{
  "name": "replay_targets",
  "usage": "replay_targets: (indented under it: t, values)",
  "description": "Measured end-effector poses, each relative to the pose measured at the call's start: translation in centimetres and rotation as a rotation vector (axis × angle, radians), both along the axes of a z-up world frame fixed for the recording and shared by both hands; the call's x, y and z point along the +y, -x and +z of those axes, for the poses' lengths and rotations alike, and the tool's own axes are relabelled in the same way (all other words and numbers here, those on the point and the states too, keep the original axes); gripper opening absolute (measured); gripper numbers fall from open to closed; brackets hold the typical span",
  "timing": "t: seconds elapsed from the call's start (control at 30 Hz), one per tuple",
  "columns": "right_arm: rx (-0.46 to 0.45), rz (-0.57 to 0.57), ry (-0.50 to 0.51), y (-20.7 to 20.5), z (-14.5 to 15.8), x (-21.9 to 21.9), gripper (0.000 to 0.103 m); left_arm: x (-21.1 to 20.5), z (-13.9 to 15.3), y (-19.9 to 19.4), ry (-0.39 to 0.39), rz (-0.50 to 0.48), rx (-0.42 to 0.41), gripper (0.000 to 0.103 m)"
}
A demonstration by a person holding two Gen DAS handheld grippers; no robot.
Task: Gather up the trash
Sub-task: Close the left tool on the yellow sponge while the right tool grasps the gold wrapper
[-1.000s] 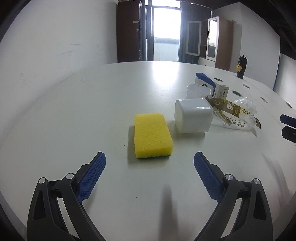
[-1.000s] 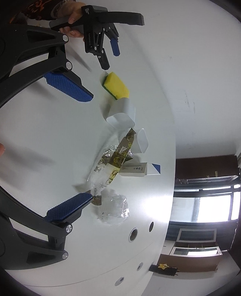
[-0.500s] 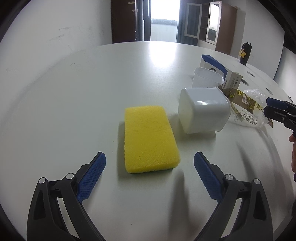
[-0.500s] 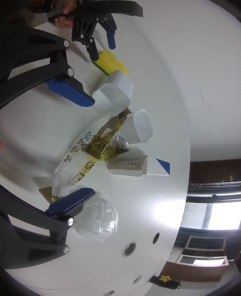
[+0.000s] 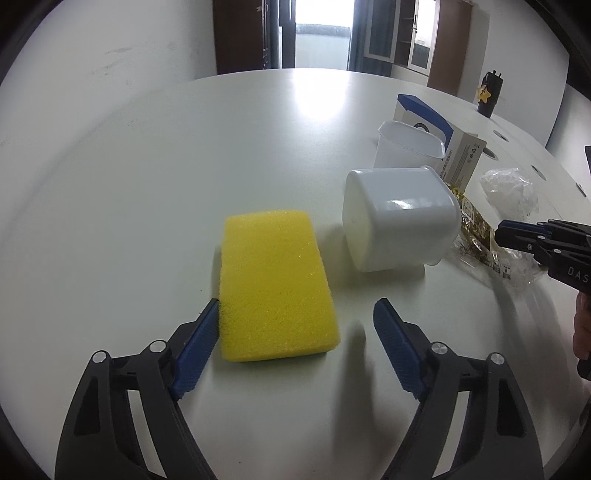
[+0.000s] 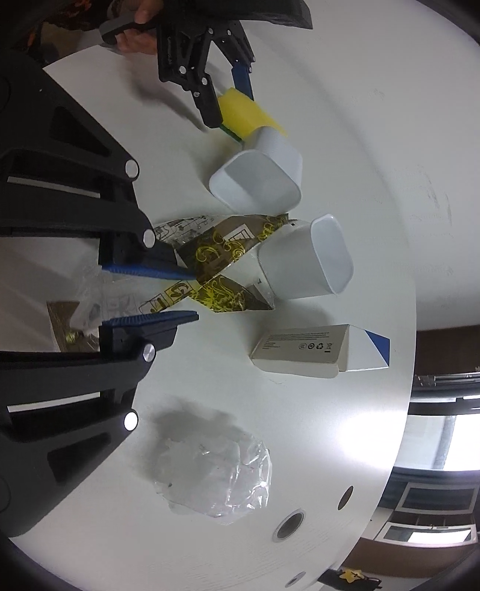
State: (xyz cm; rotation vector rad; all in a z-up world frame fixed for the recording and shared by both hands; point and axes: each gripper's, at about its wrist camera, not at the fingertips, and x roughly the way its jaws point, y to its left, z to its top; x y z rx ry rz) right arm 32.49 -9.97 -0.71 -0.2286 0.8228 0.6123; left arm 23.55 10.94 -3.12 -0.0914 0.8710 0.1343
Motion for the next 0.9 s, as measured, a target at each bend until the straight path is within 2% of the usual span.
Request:
replay_targets:
  t: [0.03, 0.07, 0.23, 0.4, 0.5, 0.67, 0.9]
  values:
    - [0.000, 0.002, -0.001, 0.3, 0.0, 0.0, 0.008, -0.1, 0.0, 0.0, 0.002, 0.001, -0.001, 0.069]
    - [-0.003, 0.003, -0.001, 0.7, 0.0, 0.0, 0.006, -0.3, 0.0, 0.0, -0.001, -0.004, -0.002, 0.055]
    - [-0.017, -0.005, -0.030, 2.2, 0.6, -0.9, 0.002, -1.2, 0.4, 1.0, -0.003, -0.036, -0.023, 0.051]
    - [-0.026, -0.020, -0.051, 3.7, 0.7, -1.6, 0.001, -1.0, 0.8, 2.8, 0.019, -0.017, -0.057, 0.050]
    - [-0.033, -0.041, -0.109, 5.3, 0.5, -2.3, 0.001, -0.9, 0.7, 4.2, 0.023, -0.011, -0.076, 0.049]
    - [-0.095, -0.072, -0.136, 8.7, 0.3, -2.6, 0.001, -0.7, 0.5, 7.1, 0.082, 0.001, -0.122, 0.047]
    - [-0.153, -0.103, -0.170, 11.8, 2.1, -3.5, 0.000, -1.8, 2.3, 11.0, 0.091, -0.017, -0.199, 0.047]
